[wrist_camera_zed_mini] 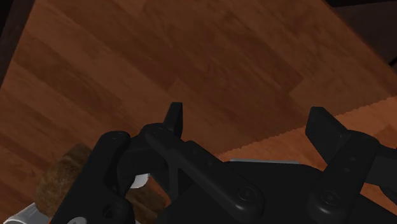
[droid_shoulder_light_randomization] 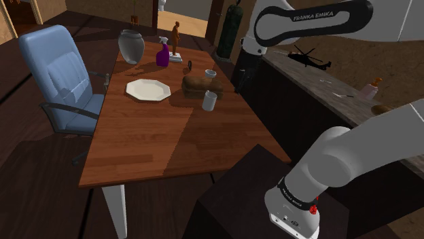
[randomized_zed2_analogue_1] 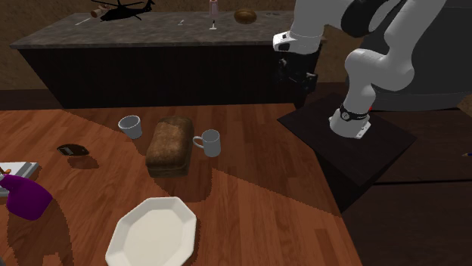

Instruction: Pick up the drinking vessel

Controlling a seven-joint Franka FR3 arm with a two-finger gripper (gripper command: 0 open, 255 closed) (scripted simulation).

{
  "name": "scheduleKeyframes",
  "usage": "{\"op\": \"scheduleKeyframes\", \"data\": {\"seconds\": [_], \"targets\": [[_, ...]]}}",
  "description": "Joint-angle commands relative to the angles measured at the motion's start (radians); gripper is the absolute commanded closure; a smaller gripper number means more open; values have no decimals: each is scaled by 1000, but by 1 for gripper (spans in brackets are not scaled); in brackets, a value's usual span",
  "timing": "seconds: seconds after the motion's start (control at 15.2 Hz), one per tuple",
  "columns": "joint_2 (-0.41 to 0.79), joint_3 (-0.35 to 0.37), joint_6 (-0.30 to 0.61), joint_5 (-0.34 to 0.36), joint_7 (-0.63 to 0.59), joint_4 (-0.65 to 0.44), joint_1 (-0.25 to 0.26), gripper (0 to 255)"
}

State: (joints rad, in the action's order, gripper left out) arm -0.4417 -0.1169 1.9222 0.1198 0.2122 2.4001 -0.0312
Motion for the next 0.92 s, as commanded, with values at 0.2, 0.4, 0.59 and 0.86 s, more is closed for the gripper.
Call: {"op": "scheduleKeyframes", "data": {"seconds": [0.2, 0.4, 0.59, 0.86], "targets": [[164, -56, 148, -5, 98, -41, -5, 0], [274, -84, 224, -25, 162, -86, -6, 0], [388, -106, 289, -57, 230, -144, -9, 0], [543, -119, 357, -116, 325, -242, -23, 0]]}}
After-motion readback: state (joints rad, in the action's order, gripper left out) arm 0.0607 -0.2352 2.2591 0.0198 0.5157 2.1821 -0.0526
